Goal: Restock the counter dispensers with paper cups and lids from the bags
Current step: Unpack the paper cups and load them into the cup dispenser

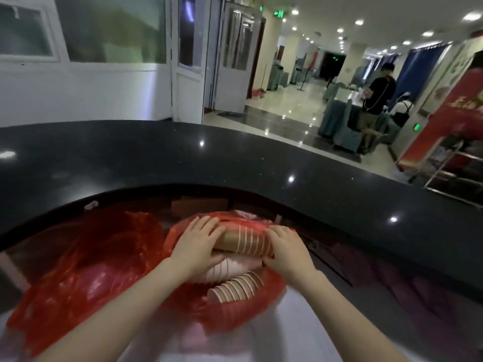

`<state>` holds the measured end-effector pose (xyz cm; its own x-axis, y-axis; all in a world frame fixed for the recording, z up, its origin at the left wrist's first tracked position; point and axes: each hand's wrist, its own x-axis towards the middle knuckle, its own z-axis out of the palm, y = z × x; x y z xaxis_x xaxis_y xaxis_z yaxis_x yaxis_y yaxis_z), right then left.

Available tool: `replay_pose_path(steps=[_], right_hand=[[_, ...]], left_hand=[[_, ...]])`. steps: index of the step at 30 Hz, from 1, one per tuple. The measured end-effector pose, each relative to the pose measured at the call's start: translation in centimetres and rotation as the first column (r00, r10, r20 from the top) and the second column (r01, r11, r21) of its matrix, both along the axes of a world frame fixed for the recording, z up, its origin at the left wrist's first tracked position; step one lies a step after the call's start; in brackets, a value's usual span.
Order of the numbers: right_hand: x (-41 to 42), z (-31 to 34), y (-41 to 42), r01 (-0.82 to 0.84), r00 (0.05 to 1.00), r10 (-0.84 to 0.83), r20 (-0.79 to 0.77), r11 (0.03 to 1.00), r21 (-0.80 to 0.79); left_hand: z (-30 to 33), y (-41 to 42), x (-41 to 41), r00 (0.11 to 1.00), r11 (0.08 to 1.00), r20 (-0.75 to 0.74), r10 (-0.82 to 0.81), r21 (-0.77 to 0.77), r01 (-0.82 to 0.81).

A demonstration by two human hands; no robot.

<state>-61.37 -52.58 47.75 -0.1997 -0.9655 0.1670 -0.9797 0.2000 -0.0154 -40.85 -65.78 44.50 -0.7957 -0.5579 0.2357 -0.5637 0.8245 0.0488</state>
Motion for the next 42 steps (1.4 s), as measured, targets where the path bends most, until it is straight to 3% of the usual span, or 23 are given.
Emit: replay_pose_path(steps=[3, 11, 16, 19, 21, 24, 27, 29, 32, 36, 39, 42], right_hand=[[-1.5, -0.5, -1.1, 0.005, 1.0, -0.003, -0.014, 0.99, 0.143], [-4.4, -1.3, -2.5, 0.073, 0.952, -0.161, 0.261, 0.946, 0.315], [-6.2, -2.4, -1.7, 0.033, 0.873, -0.135, 0.468, 0.975, 0.22], [-6.5, -3.2, -0.7, 0.02, 0.823, -0.118, 0.556, 0.984, 0.179], [-6.4, -4.0, -0.1, -0.012, 0.857, -0.081, 0.508, 0.984, 0.177], [-5.1, -5.3, 0.7, -0.169, 0.961, 0.156, 0.228, 0.985, 0.038], [-2.8, -6.0, 1.8, -0.382, 0.918, 0.389, 0.079, 0.92, -0.083], [-1.6, -5.9, 2.4, -0.468, 0.883, 0.467, 0.046, 0.884, 0.013], [-0.5, -6.1, 3.1, -0.471, 0.881, 0.46, 0.109, 0.838, 0.275], [0.2, -7.4, 3.3, -0.403, 0.909, 0.417, -0.027, 0.891, 0.208], [-0.4, -7.0, 3.0, -0.355, 0.935, 0.348, 0.075, 0.923, 0.148], [-1.3, -5.4, 3.5, -0.185, 0.957, 0.168, 0.237, 0.982, 0.049]], left_hand=[[-0.7, -1.3, -2.1, 1.0, 0.998, 0.0, -0.014, 0.055, 0.014], [-0.3, -1.8, -7.2, 0.978, 0.985, 0.191, 0.082, 0.132, -0.108], [-1.8, -2.8, -5.0, 1.0, 0.991, -0.016, 0.015, 0.135, -0.013], [-2.6, -2.8, -2.9, 0.978, 0.958, -0.207, 0.001, 0.282, 0.059], [-2.8, -2.4, -1.9, 0.934, 0.914, -0.35, 0.073, 0.399, 0.078], [-2.7, -1.5, -1.3, 0.859, 0.853, -0.46, 0.224, 0.519, 0.055], [-3.0, -1.1, -0.9, 0.768, 0.752, -0.506, 0.393, 0.657, 0.048], [-3.1, -1.1, -0.6, 0.723, 0.702, -0.521, 0.454, 0.709, 0.071], [-2.8, -0.9, -0.1, 0.669, 0.656, -0.538, 0.513, 0.748, 0.099], [-3.0, -1.2, 1.0, 0.594, 0.61, -0.553, 0.584, 0.782, 0.128], [-3.1, -1.5, 1.5, 0.535, 0.578, -0.569, 0.624, 0.797, 0.174], [-2.7, -1.6, 1.4, 0.496, 0.559, -0.584, 0.643, 0.8, 0.218]])
